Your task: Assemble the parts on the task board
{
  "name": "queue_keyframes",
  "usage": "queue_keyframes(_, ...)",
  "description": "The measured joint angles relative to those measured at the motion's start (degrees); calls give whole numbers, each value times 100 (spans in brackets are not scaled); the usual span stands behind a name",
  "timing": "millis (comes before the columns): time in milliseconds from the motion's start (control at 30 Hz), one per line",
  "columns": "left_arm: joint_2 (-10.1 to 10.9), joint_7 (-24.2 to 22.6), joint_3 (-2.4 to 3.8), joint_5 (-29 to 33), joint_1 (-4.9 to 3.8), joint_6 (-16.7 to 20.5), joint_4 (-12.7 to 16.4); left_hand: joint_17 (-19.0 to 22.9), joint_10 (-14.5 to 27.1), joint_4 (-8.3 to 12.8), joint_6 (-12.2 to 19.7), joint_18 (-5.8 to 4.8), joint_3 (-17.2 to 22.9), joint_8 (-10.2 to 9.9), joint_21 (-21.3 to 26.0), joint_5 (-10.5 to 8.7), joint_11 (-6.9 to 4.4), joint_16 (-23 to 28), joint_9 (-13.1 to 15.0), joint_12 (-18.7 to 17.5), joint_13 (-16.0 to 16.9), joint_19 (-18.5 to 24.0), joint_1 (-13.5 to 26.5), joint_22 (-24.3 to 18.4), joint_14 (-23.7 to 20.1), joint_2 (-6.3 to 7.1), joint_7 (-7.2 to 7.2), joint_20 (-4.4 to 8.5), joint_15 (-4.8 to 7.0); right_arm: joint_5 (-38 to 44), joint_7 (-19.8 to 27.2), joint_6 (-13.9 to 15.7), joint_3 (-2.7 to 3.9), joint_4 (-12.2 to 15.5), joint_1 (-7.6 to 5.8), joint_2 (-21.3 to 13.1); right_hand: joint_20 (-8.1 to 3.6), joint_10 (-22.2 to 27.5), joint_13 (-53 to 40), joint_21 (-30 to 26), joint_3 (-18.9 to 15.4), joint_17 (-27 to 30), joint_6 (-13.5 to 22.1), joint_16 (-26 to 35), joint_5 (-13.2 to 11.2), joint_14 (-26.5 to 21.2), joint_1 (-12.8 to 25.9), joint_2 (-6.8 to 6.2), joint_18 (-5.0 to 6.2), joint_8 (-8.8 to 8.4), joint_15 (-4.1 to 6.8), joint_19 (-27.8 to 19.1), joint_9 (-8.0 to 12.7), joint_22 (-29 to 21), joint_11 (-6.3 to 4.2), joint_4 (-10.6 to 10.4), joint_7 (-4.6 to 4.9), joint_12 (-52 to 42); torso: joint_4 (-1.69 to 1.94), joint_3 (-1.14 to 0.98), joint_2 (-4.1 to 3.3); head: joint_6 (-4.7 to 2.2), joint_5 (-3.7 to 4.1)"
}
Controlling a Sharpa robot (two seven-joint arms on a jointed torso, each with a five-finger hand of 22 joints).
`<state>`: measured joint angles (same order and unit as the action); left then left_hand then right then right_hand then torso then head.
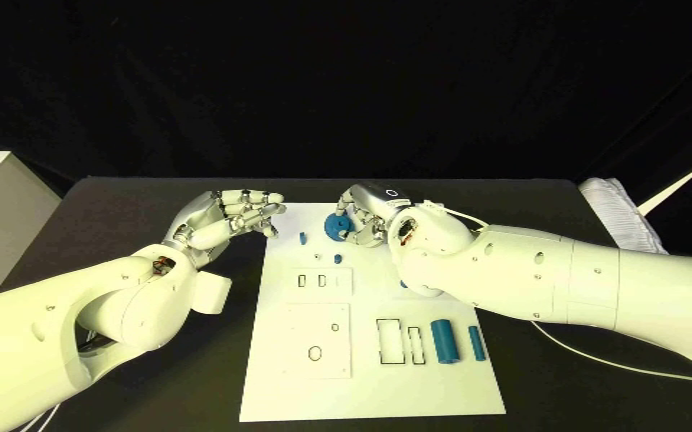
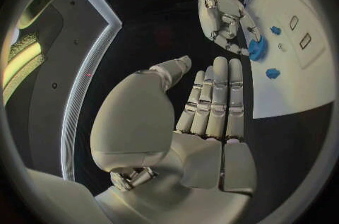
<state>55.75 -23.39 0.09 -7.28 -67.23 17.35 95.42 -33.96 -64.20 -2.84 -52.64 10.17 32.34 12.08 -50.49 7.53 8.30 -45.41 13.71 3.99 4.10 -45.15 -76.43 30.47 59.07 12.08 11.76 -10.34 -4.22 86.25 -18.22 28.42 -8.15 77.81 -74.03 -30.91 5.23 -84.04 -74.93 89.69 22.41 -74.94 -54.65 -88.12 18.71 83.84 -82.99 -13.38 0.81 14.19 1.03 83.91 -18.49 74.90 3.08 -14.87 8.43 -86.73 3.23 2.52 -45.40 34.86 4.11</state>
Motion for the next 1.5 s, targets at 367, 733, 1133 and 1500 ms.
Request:
queue_keyframes(367,-5,7,1,0,-1,-1,5,0,0,0,0,1,0,0,0,0,0,0,-1,0,0,0,0,-1,0,0,0,0,0,47,-57,-36,-6,-127,21,102,0,0,1,0,16,1,-5,0,-22,0,7,-7,0,-16,0,0,0,4,0,16,-4,0,-7,-7,8,25,-21)
queue_keyframes(733,-7,13,1,0,-1,-2,5,6,0,0,0,0,0,0,-33,0,0,-23,7,0,0,0,0,11,-22,0,0,0,21,52,-66,-60,-10,-213,27,181,0,0,1,0,81,1,-103,0,-306,0,265,-106,0,-116,-1,0,32,4,0,30,-19,55,-7,-5,13,34,-36)
queue_keyframes(1133,-5,22,1,0,-1,-2,0,6,0,0,0,0,0,0,-33,0,0,-23,6,0,0,0,0,10,-22,0,0,0,20,-27,-28,-134,-12,-243,30,179,34,12,2,0,-422,2,122,0,-687,9,776,-79,0,-346,-52,9,120,3,52,-151,35,162,-10,-1,15,31,-43)
queue_keyframes(1500,-40,27,1,0,-1,-3,-38,11,0,0,0,1,0,0,-32,0,0,-23,5,0,0,21,0,18,-42,0,0,21,0,-143,41,-242,-13,-194,24,102,43,12,2,0,-494,2,122,0,-660,9,872,18,0,-347,-52,0,121,2,52,-158,35,162,-15,0,16,37,-32)
